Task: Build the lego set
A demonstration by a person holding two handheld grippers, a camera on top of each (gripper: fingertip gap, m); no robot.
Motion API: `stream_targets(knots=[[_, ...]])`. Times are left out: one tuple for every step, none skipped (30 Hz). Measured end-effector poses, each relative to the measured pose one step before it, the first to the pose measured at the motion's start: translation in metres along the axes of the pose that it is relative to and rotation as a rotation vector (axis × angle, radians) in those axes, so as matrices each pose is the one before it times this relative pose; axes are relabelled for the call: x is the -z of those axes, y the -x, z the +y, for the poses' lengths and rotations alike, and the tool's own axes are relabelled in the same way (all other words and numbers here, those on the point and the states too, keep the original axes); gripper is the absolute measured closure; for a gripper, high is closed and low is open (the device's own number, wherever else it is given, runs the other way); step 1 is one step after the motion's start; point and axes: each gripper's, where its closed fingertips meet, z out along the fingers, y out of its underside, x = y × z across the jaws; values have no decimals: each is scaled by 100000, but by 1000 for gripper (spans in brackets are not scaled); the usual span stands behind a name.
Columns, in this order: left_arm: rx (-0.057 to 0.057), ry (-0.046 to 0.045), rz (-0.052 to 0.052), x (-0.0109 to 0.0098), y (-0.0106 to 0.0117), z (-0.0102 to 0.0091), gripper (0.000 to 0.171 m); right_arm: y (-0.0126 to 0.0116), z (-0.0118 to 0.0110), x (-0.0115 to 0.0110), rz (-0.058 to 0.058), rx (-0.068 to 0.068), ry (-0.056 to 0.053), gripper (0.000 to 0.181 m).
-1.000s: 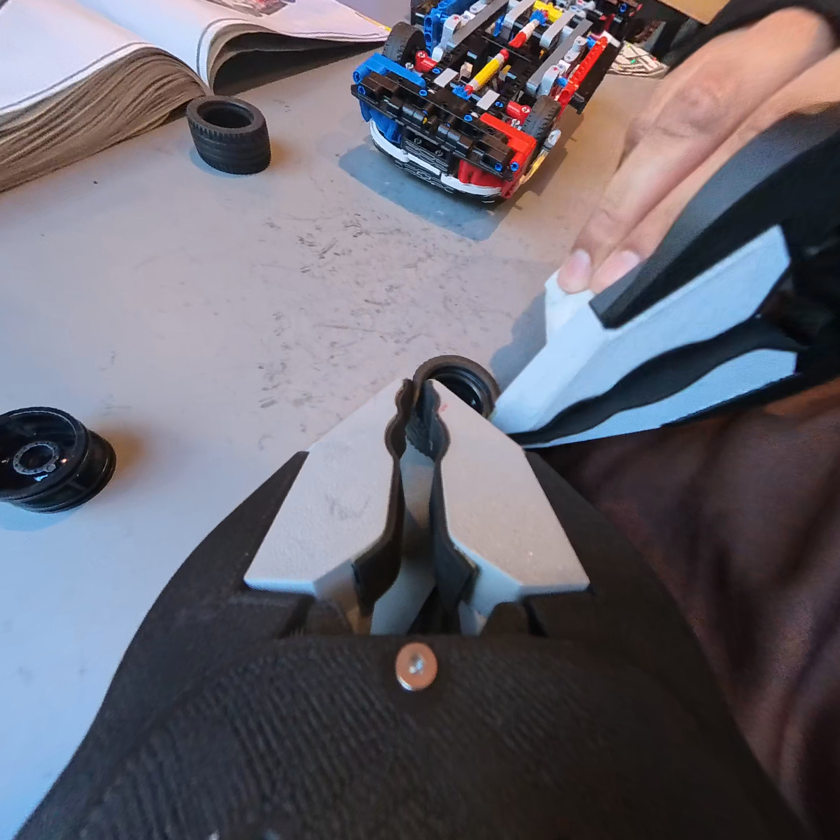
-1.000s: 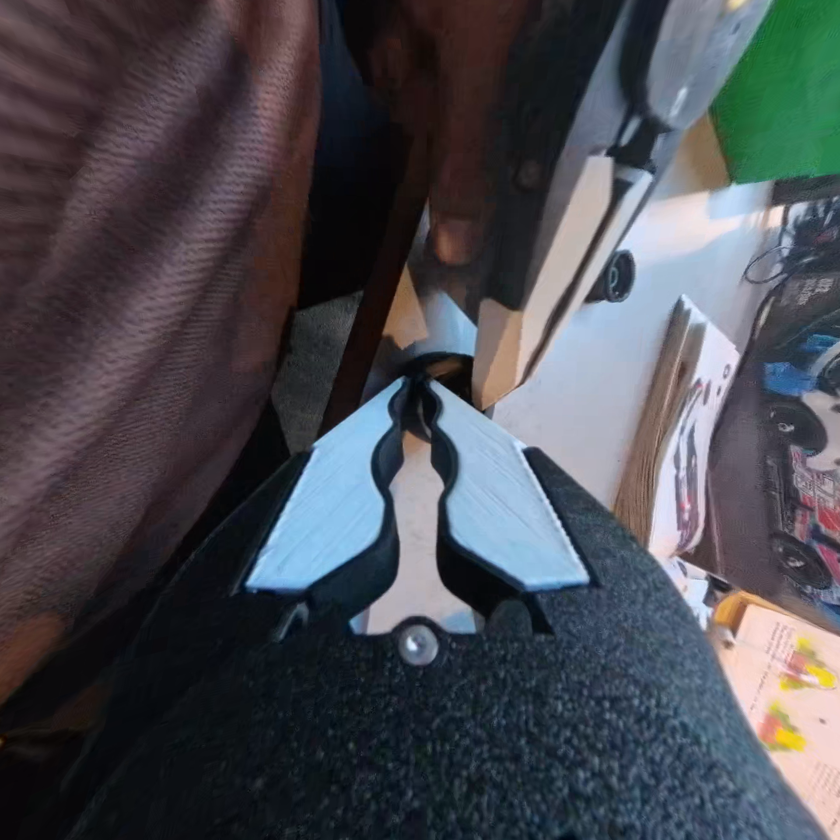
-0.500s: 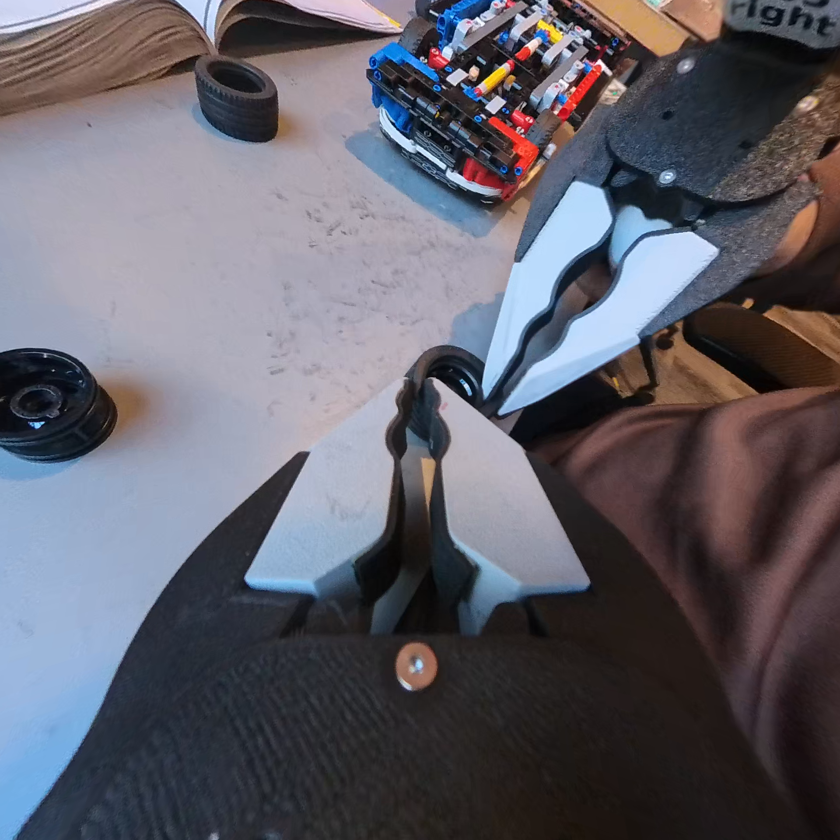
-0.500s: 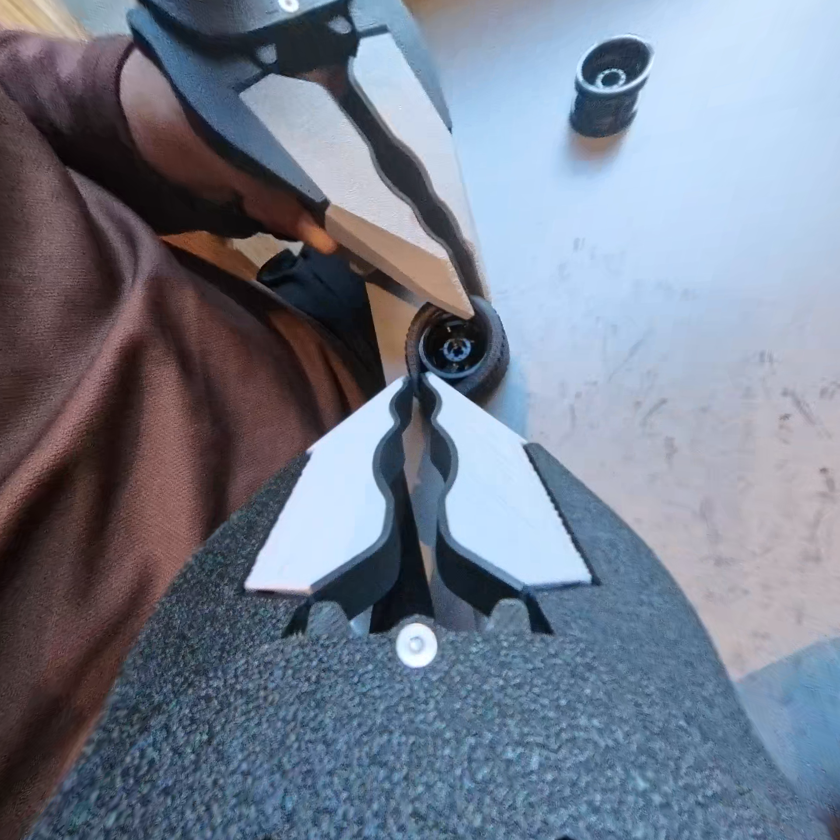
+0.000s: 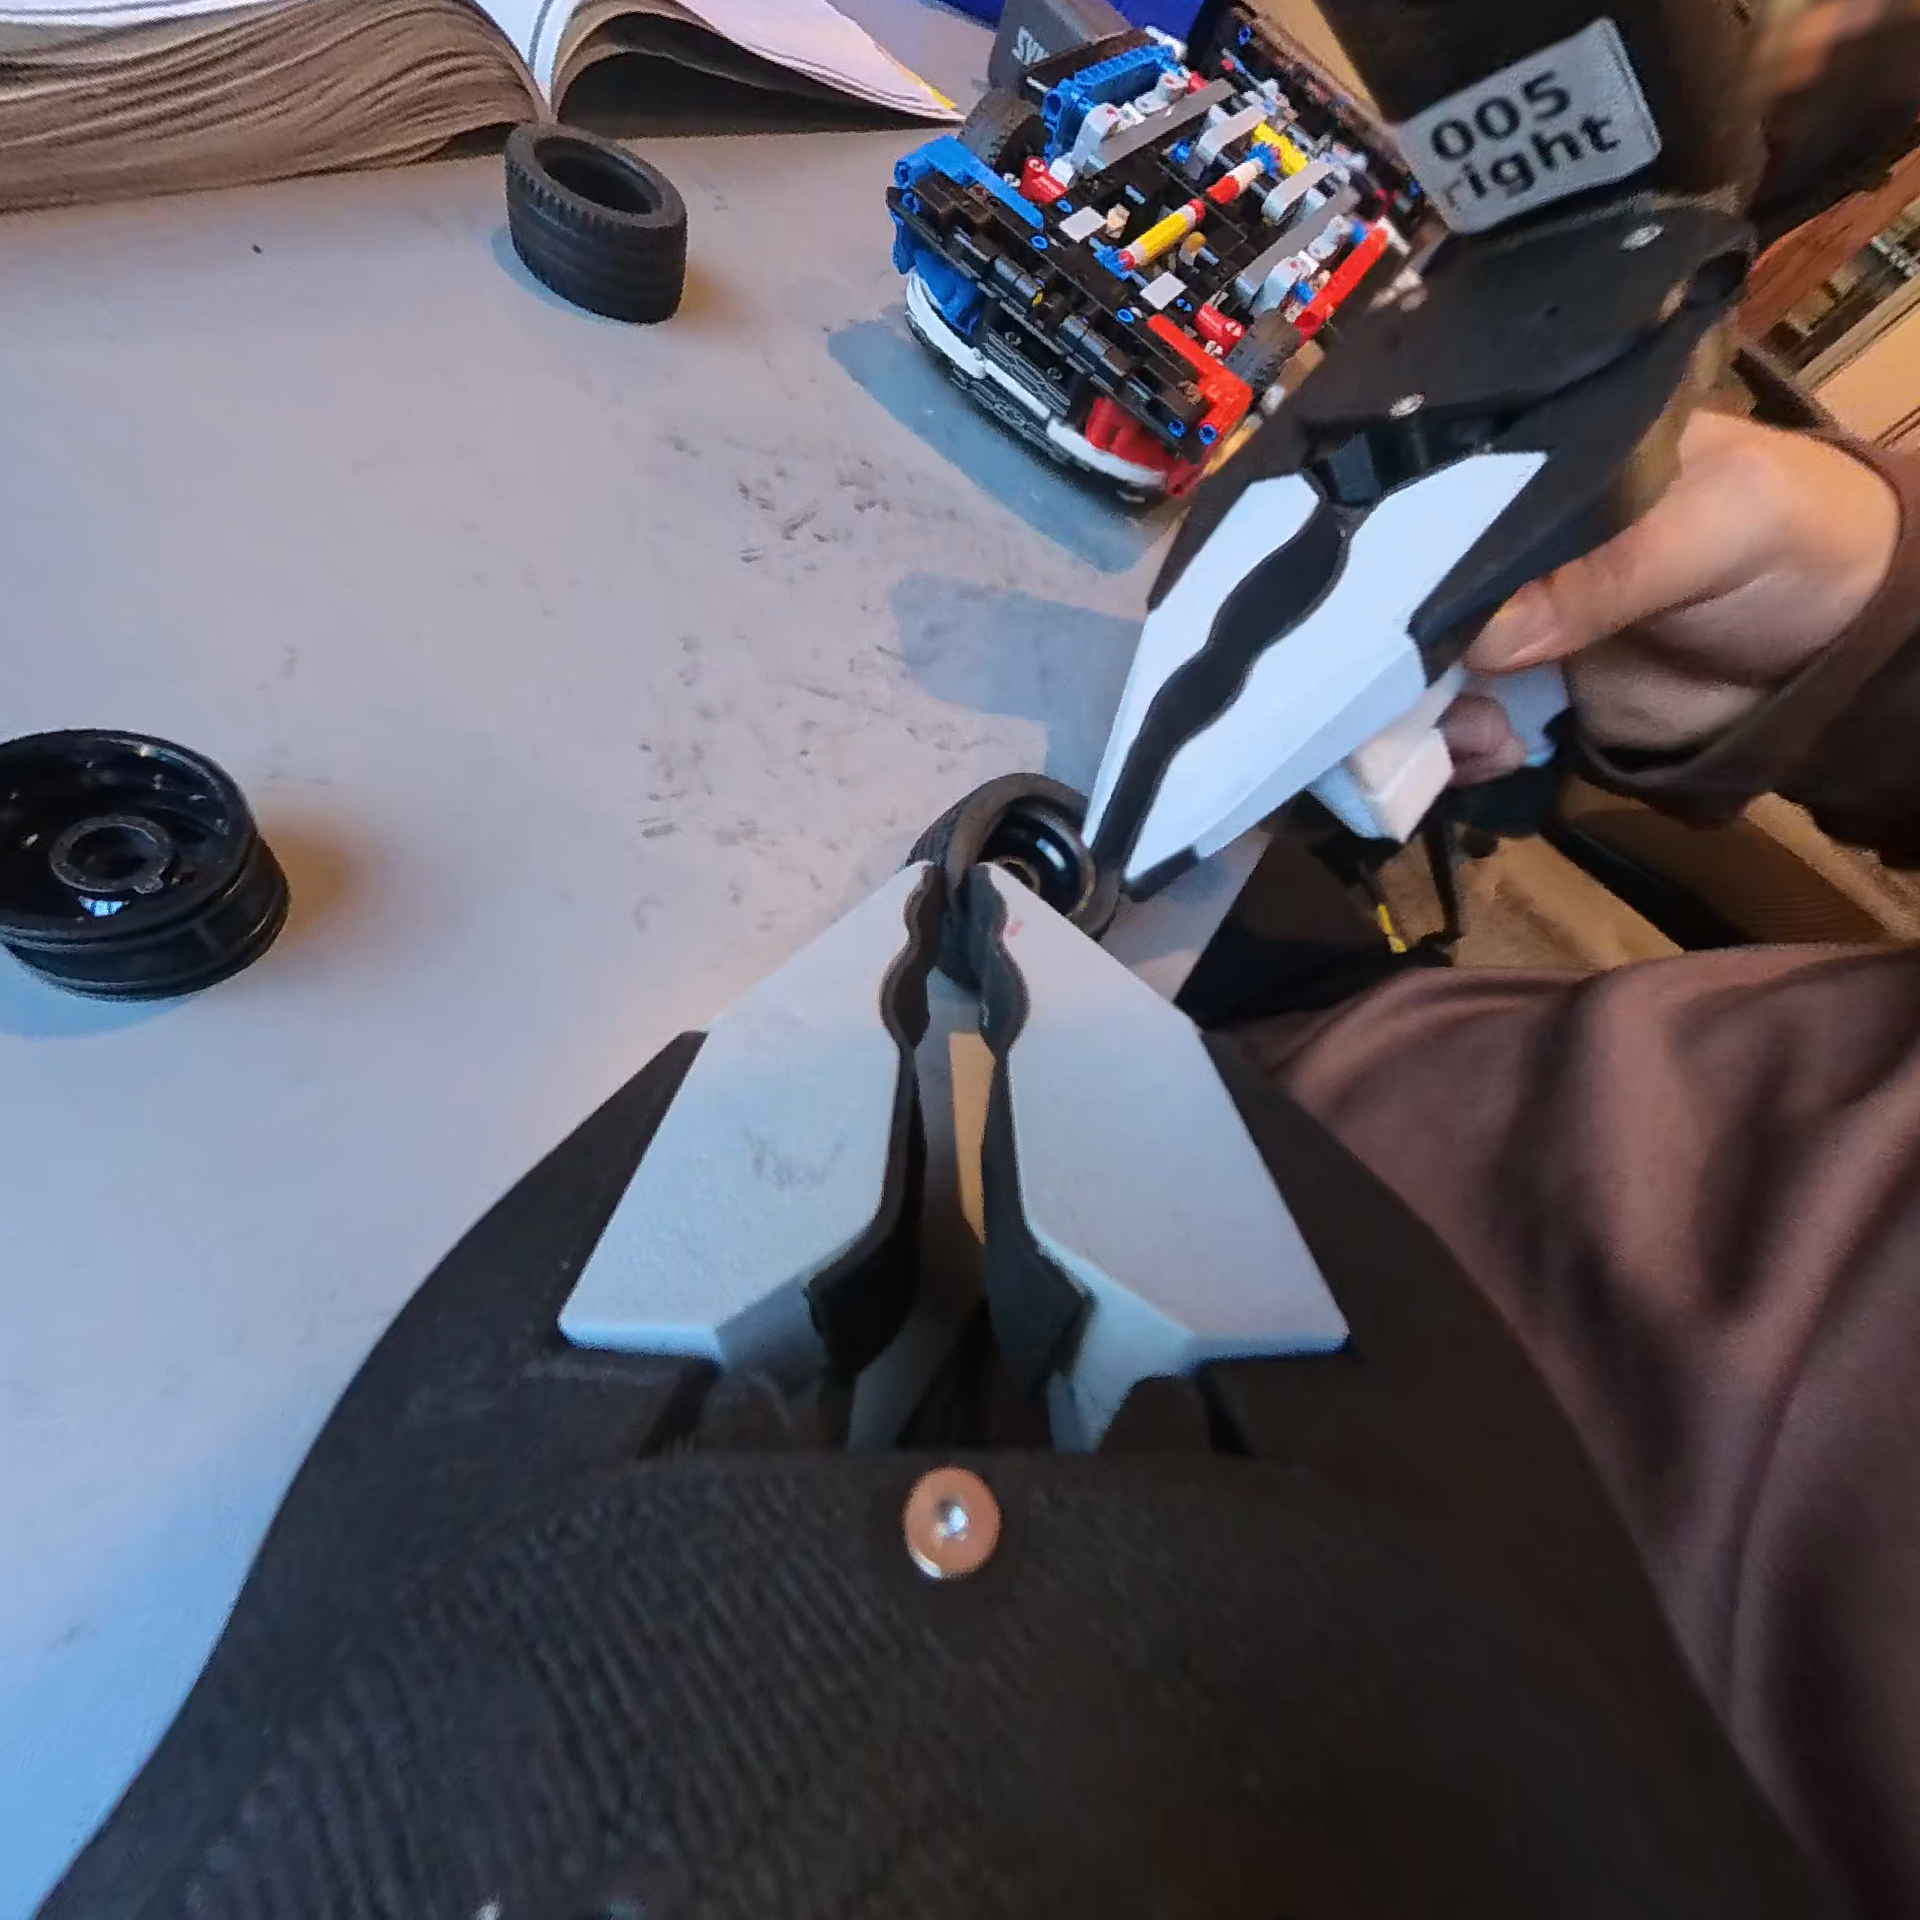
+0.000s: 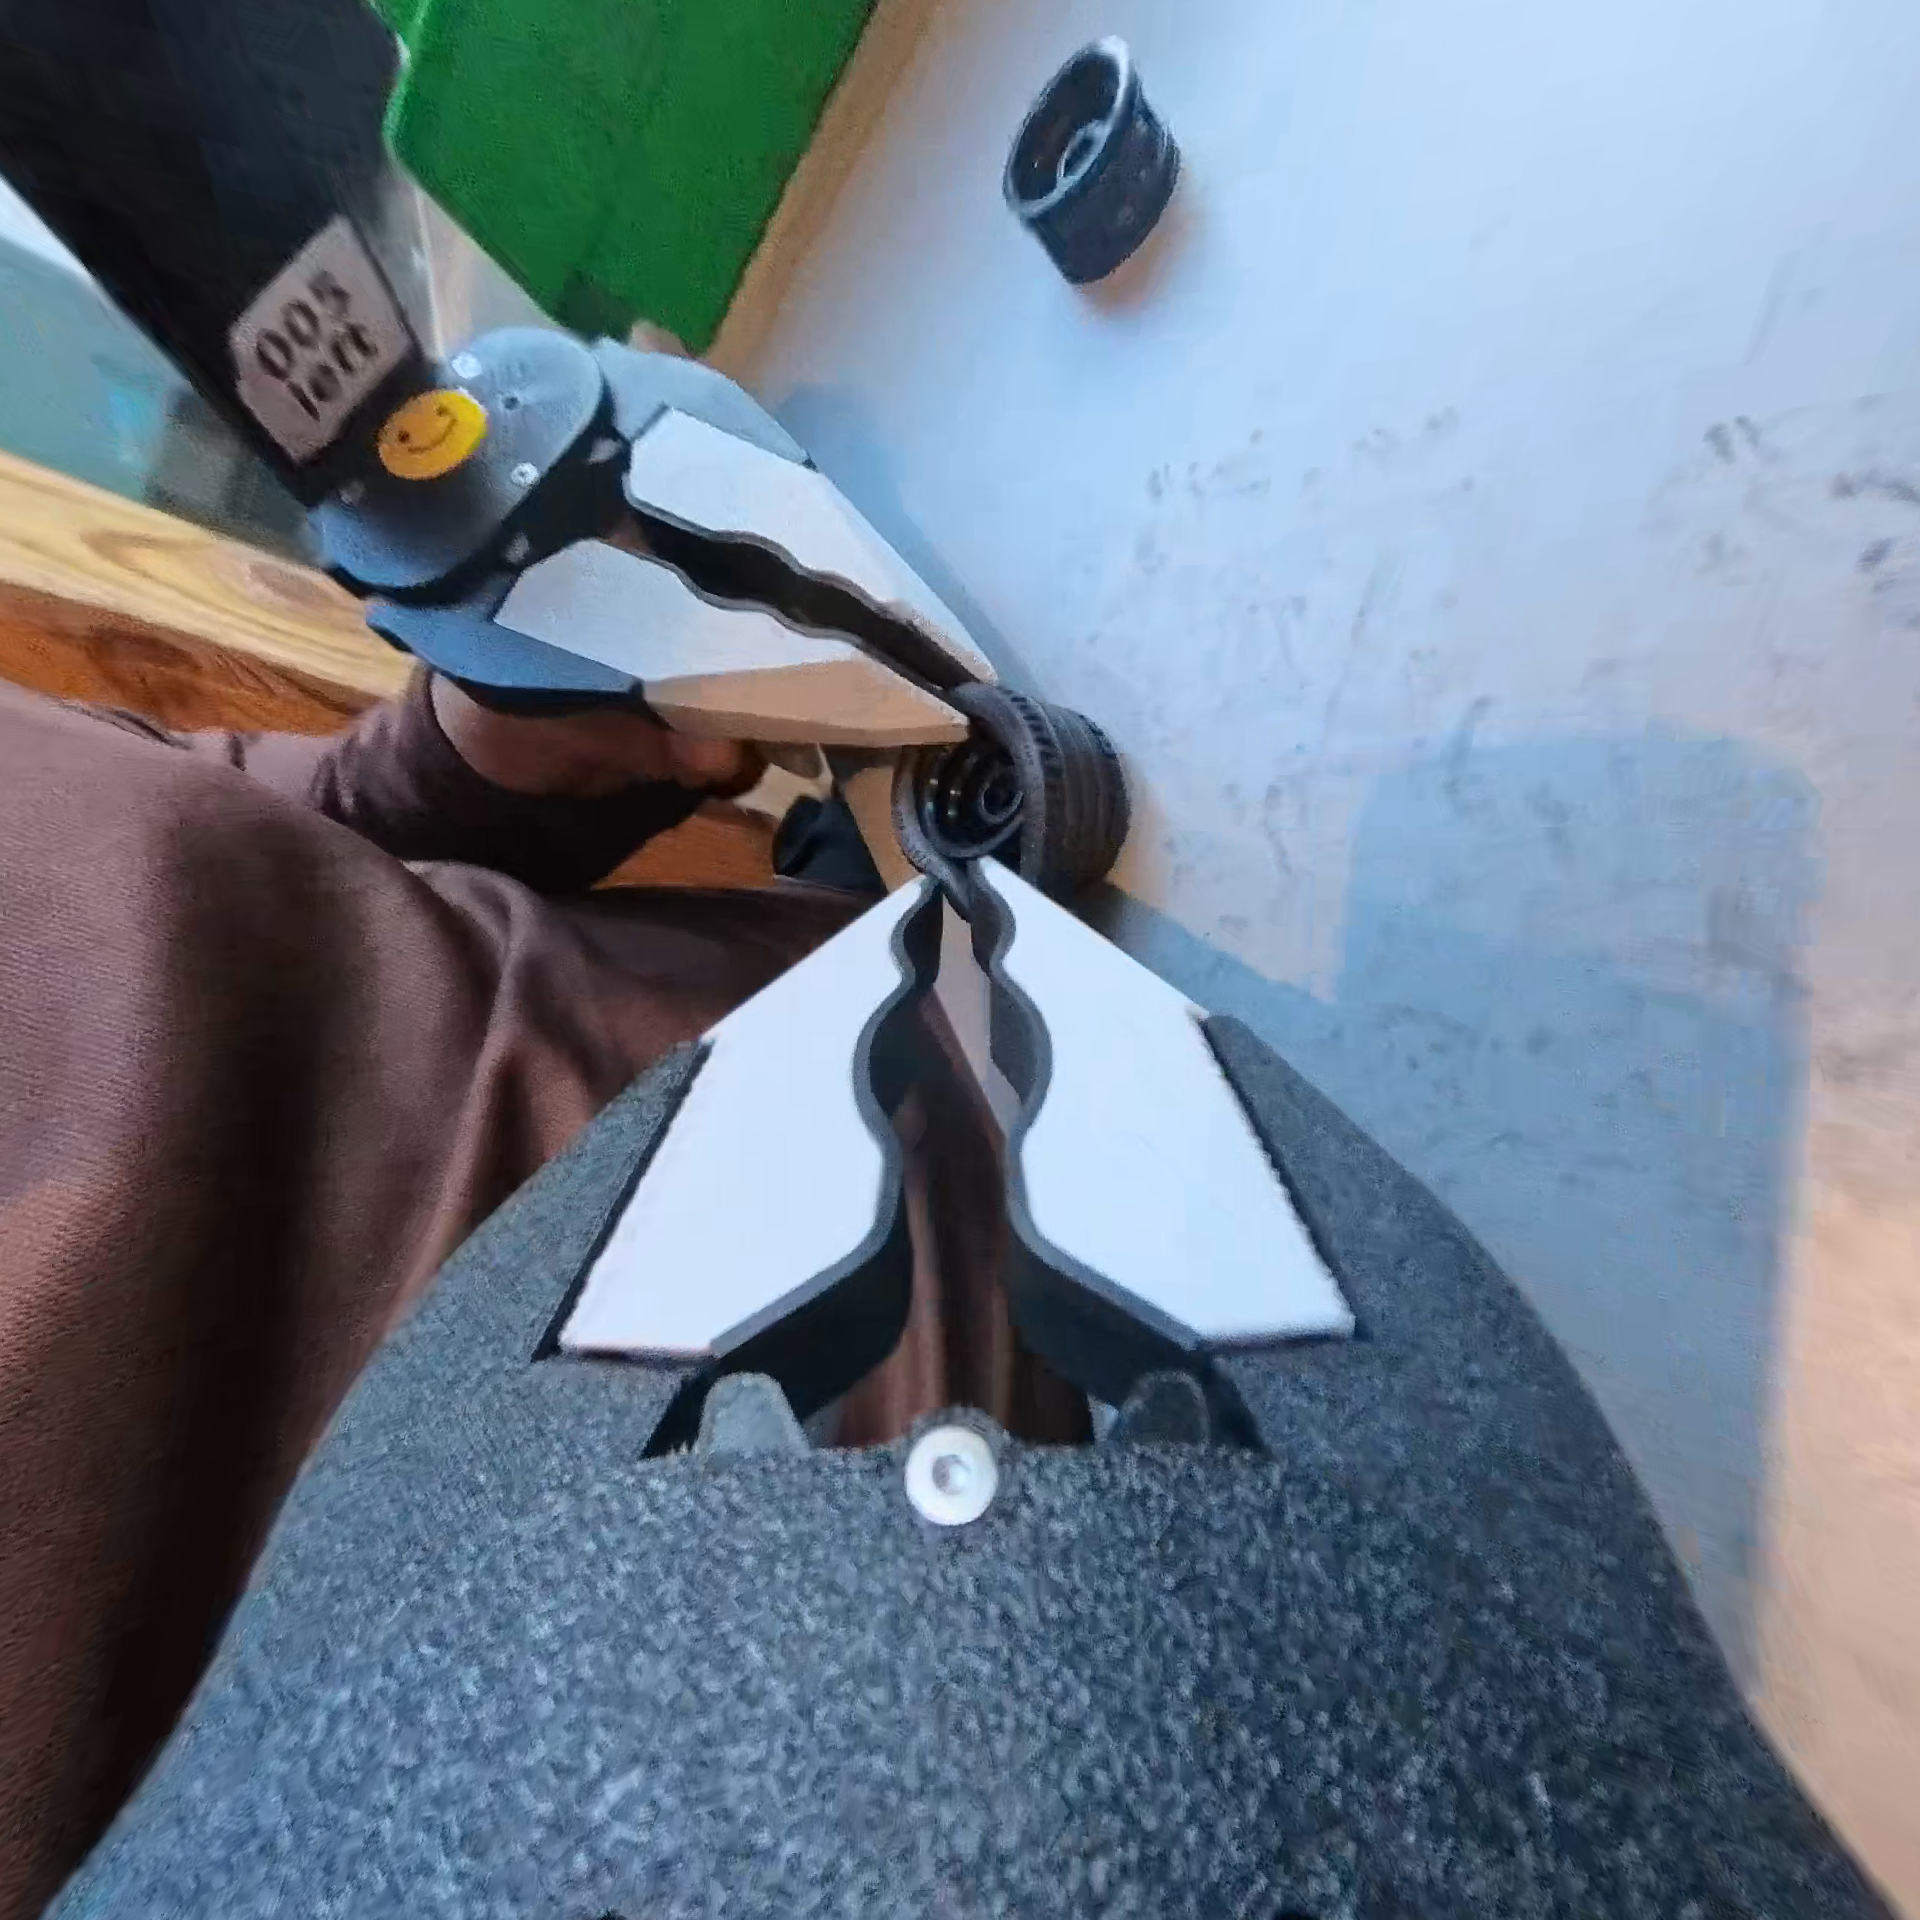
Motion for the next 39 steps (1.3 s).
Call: stream_targets(knots=[[1157, 961, 844, 32, 11, 98, 169, 408, -810, 363, -2530, -837, -5903, 181], [-158, 187, -1069, 81, 169, -3, 169, -179, -919, 727, 3082, 2229, -5661, 181], [-1085, 1024, -1200, 17, 83, 101, 169, -885, -535, 590, 8862, 7806, -2019, 181], [-1970, 1167, -1586, -73, 25, 64, 169, -994, 359, 65, 10737, 11568, 3401, 181], [-2379, 812, -1969, -120, 42, 16, 168, 423, 789, -492, 2724, 7968, 6115, 181], [-2041, 561, -2162, -78, 104, 1, 169, 995, 124, -370, -857, 3873, 2488, 181], [-1710, 397, -1466, 12, 70, 26, 169, 172, -355, 80, 3422, 4798, -323, 181], [-1867, -303, -756, 33, -49, 13, 168, -290, -570, 270, 4737, 3704, -1337, 181], [-2470, -202, -1782, 53, 35, 8, 168, -278, -790, 291, 2588, 12, -2762, 181], [-2593, 103, -1444, 73, -35, -52, 168, -160, -580, 56, 893, -1928, -1527, 174], [-2300, -162, -724, 26, -128, -125, 169, -29, -92, -225, -298, -1770, 1191, 166], [-1757, -1299, -989, 1, -29, -222, 169, 114, 286, -385, -1531, -1157, 2547, 160], [-671, -1506, -1020, -20, 74, -187, 169, -120, 541, -473, -1098, -2096, 3099, 154], [-47, -1276, -506, -19, 62, -148, 169, -156, 462, -371, -1802, -3716, 2059, 150], [-1076, -676, -10, -60, -18, -52, 168, -67, 282, -250, -2865, -4054, 512, 150], [-1645, -945, -417, -4, -4, -83, 168, -25, 358, -269, -3723, -3880, 446, 155], [-1173, -316, -196, -8, -71, -12, 168, 191, 147, -161, -4795, -3992, -818, 162], [-253, -120, 3, 34, -33, -11, 168, 289, 40, -63, -4492, -3174, -1382, 168], [621, -62, 534, 58, -8, 22, 168, 25, 17, -49, -1721, -261, -1103, 168], [1590, -152, 1765, 90, -71, 25, 167, -82, -90, -26, -196, 1728, -1267, 170], [3043, 63, 3177, 161, -131, 17, 164, -176, -267, 72, 1695, 2635, -1547, 174], [4855, -110, 2682, 276, 93, -76, 156, -14, -496, 151, 2611, 5110, -2882, 176], [5448, -482, 3518, 375, 76, -163, 147, 236, -728, 364, 2337, 7185, -4730, 177], [5869, -573, 5130, 393, -131, -238, 141, 450, -672, 481, 1871, 8578, -4645, 178], [6556, 329, 6729, 321, -369, -195, 138, 341, -650, 358, 3492, 11068, -4465, 178], [6438, 783, 6750, 166, -369, -165, 135, 72, -572, 357, 6060, 13555, -4693, 179], [5179, 1441, 4552, -56, -70, -27, 135, 83, -439, 304, 5965, 13784, -3763, 179], [3015, 3105, 2824, -201, 74, 150, 136, 217, -430, 261, 4713, 12499, -2830, 179], [-155, 3337, 4829, -231, -510, 185, 146, 220, -535, 147, 3943, 11766, -3813, 179], [-2789, 1194, 2778, -176, -499, -74, 152, 122, -495, 159, 4803, 10866, -2592, 179], [-5734, 307, -2377, -96, 128, -174, 152, -62, -279, 94, 3703, 8566, -2127, 178], [-6716, 740, -2479, -24, 25, -141, 153, -113, -76, 155, 1506, 4971, -743, 178], [-9207, 324, -4545, 115, 249, -263, 153, -48, 53, 203, -1184, -653, -222, 177], [-14840, -896, -9526, 324, 763, -494, 154, -78, 363, 145, -2891, -5216, 1512, 175], [-20111, 814, -11996, 354, 973, -318, 153, -395, 764, 41, -2256, -7549, 3467, 169], [-23818, 3536, -11809, 241, 891, 109, 154, -321, 768, 16, -2864, -7953, 3954, 159], [-24725, 4368, -8818, 59, 339, 354, 154, 326, 579, 4, -6881, -7864, 2620, 158], [-21667, 1966, -2691, -26, -710, 185, 153, 202, 593, -122, -5880, -7929, 2592, 158], [-15261, -287, -271, -7, -1039, -53, 153, -234, 600, -198, -1327, -6833, 2829, 153]])
